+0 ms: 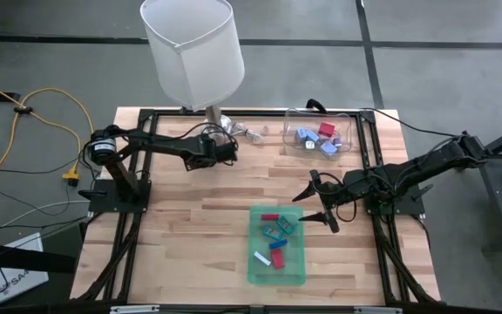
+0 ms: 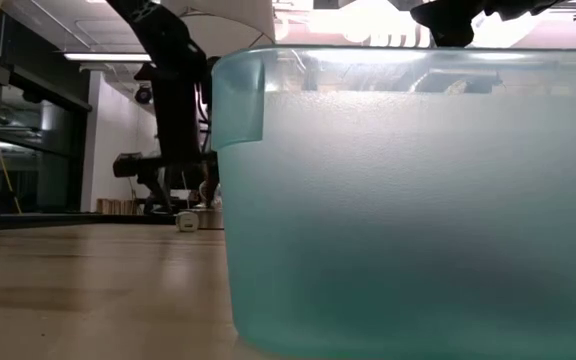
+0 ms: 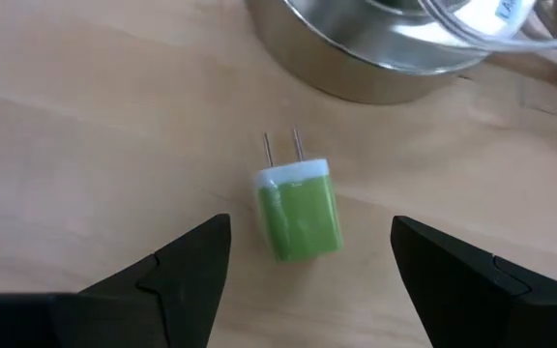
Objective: Pick & Place Office items
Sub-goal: Put the green charger adapter into the transparent bin
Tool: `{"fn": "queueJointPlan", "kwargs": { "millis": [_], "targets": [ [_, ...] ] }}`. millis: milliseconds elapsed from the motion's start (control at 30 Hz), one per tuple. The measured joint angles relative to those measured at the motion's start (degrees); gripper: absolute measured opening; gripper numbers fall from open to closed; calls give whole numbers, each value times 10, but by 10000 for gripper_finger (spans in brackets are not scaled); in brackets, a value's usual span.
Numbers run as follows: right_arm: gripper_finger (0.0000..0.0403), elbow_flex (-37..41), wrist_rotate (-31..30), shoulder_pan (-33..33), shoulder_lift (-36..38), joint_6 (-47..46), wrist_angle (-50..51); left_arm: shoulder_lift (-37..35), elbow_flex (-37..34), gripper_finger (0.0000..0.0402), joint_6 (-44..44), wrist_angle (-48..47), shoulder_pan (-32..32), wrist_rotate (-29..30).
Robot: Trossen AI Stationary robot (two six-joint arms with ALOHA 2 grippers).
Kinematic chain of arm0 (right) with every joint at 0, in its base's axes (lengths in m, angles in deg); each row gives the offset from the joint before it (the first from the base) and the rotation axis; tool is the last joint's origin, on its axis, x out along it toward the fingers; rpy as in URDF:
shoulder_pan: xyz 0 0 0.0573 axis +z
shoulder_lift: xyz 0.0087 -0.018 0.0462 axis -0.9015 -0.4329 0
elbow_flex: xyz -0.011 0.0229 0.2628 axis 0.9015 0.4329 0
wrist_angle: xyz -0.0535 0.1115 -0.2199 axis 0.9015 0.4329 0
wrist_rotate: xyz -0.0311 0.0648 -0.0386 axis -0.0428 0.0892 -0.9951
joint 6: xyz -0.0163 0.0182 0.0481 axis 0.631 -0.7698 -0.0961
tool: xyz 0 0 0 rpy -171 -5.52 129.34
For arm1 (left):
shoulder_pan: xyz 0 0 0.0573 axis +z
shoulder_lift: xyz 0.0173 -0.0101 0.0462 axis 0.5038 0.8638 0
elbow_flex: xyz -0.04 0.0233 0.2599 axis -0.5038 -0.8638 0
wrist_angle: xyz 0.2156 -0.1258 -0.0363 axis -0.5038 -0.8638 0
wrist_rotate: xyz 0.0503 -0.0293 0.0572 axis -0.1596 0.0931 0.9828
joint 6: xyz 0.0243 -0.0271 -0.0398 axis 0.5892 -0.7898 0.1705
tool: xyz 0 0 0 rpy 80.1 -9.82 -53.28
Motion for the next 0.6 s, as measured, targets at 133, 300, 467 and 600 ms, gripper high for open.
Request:
{"fn": "queueJointPlan", "kwargs": {
  "millis": [133, 300, 467, 600],
  "targets": [
    [267, 0, 0, 0, 0, 0, 0, 0, 0, 277, 0, 0, 11, -16],
    [267, 0, 0, 0, 0, 0, 0, 0, 0, 277, 4, 0, 24, -41],
    [267, 0, 0, 0, 0, 0, 0, 0, 0, 277, 6, 0, 35, -65],
    [267, 0, 0, 0, 0, 0, 0, 0, 0, 277, 7, 0, 42, -76]
  ]
}}
